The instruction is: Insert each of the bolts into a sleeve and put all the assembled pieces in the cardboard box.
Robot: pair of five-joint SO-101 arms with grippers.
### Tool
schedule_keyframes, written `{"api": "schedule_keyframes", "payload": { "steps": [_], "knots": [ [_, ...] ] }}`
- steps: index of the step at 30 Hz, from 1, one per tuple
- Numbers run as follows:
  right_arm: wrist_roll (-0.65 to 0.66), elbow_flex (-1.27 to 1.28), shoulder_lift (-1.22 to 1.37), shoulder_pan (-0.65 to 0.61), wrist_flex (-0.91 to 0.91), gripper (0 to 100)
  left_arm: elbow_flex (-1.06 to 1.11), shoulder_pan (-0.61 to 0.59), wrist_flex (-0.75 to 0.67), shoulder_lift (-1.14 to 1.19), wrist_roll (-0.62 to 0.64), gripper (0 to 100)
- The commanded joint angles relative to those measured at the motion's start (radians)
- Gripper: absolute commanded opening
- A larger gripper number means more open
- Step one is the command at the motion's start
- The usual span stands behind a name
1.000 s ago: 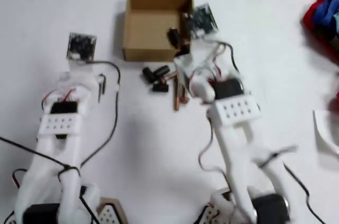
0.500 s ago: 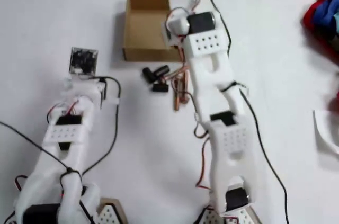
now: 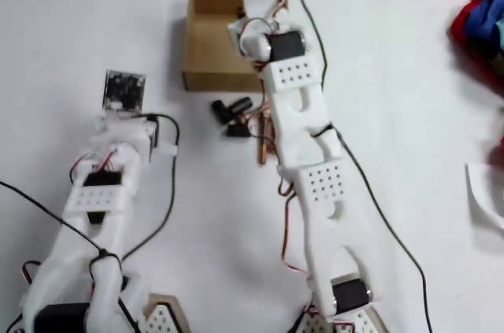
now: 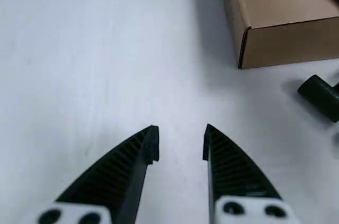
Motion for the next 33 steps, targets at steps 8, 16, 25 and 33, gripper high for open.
{"api": "schedule_keyframes", "payload": {
  "steps": [8,16,25,33],
  "knots": [
    [0.006,-0.063,0.09,0.005,-0.18,1.9,-0.004,-0.005,-0.018,-0.006,0.002,16],
    [0.008,-0.063,0.176,0.007,-0.226,1.9,-0.004,-0.005,-0.018,-0.006,0.0,16],
    [0.008,-0.031,0.194,0.01,-0.216,1.9,-0.004,-0.005,-0.018,-0.006,0.0,16],
    [0.008,-0.02,0.197,0.01,-0.22,2.4,-0.002,-0.005,-0.018,-0.006,0.0,16]
  ]
}}
